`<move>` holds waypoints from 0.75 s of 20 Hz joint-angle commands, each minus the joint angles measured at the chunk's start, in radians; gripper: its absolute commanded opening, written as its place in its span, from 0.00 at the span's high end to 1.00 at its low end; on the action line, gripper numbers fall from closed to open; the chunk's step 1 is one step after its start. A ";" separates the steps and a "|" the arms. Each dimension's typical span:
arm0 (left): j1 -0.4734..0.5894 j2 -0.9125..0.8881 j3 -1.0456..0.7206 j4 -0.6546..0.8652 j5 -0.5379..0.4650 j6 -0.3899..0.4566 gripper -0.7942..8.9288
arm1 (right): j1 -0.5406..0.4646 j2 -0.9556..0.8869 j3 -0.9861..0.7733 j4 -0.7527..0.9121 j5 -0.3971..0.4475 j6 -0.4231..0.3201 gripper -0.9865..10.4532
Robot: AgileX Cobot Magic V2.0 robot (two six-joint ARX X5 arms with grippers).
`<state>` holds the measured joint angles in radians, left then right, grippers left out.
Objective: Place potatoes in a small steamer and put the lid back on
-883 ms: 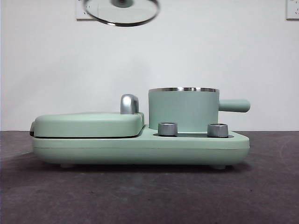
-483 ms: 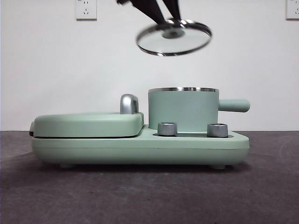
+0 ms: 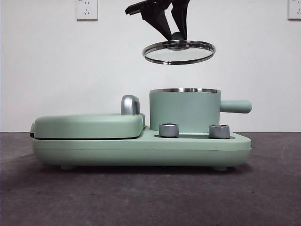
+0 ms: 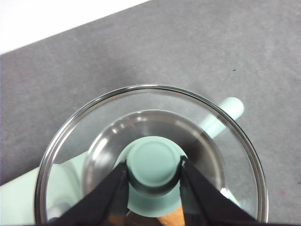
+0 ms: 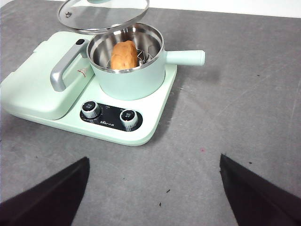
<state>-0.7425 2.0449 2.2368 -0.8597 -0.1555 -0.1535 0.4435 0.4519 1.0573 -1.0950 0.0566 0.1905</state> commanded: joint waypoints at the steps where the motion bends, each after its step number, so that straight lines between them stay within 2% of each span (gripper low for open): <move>1: -0.005 0.013 0.019 0.029 -0.006 -0.020 0.90 | 0.006 0.002 0.007 0.009 0.001 0.011 0.54; 15: -0.022 0.045 -0.022 0.106 -0.036 -0.042 0.90 | 0.006 0.002 0.007 0.010 -0.003 0.011 0.54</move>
<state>-0.7559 2.0624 2.1899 -0.7780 -0.1860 -0.1822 0.4435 0.4519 1.0573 -1.0950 0.0536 0.1909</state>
